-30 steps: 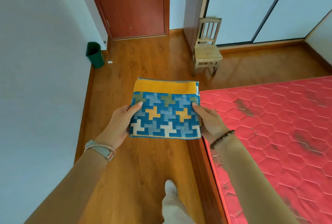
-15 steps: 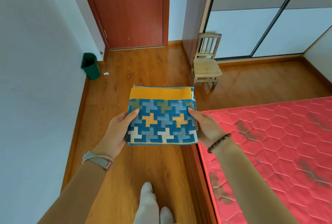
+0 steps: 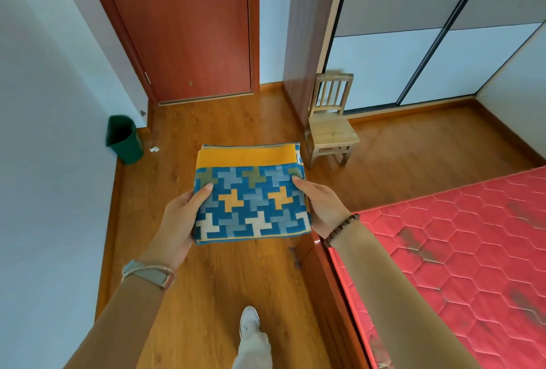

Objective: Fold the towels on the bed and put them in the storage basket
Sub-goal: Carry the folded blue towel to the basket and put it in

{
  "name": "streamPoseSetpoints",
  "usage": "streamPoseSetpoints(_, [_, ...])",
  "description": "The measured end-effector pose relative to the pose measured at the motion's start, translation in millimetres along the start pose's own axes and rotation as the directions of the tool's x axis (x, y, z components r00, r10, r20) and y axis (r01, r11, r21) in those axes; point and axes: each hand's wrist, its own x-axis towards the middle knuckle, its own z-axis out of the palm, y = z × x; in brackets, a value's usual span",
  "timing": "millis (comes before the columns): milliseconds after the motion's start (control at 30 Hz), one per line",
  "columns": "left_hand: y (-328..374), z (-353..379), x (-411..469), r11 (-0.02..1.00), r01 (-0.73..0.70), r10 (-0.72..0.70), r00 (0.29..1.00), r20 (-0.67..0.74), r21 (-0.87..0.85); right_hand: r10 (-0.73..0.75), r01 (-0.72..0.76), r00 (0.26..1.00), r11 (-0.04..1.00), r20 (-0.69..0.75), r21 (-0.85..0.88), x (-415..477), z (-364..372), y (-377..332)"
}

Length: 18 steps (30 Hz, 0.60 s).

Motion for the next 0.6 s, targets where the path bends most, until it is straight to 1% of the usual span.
streamPoseSetpoints(300, [62,-19,86,0.998,-0.027,0.025,0.999,0.036,0.061,-0.015,0.016,0.999,0.999,-0.035,0.039,77,44,-40])
streamPoseSetpoints(600, [94,-2,165,0.998,0.023,-0.029,0.995,0.096,0.057,-0.008,0.015,0.997,0.996,-0.074,0.089,139,43,-75])
